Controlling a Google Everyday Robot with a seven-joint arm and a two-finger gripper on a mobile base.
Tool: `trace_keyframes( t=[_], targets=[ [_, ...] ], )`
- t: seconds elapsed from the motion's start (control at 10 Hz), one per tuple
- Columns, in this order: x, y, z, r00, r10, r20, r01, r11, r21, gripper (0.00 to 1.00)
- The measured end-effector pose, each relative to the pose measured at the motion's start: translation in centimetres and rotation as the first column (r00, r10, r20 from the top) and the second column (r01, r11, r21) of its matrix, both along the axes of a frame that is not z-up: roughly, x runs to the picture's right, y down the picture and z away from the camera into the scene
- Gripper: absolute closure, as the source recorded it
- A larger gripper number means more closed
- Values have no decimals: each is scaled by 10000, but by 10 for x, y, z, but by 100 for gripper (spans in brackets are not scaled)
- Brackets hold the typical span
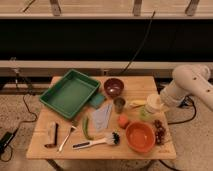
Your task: Stack cups into tray
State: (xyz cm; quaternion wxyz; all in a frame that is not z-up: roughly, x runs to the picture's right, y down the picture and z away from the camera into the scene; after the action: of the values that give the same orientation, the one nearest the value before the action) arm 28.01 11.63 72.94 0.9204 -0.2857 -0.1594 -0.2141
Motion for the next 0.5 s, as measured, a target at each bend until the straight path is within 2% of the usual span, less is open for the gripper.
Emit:
trace_keyframes(
  t=[0.5],
  targets=[
    [-11,5,5,9996,-121,248,128,9996,-265,91]
  ],
)
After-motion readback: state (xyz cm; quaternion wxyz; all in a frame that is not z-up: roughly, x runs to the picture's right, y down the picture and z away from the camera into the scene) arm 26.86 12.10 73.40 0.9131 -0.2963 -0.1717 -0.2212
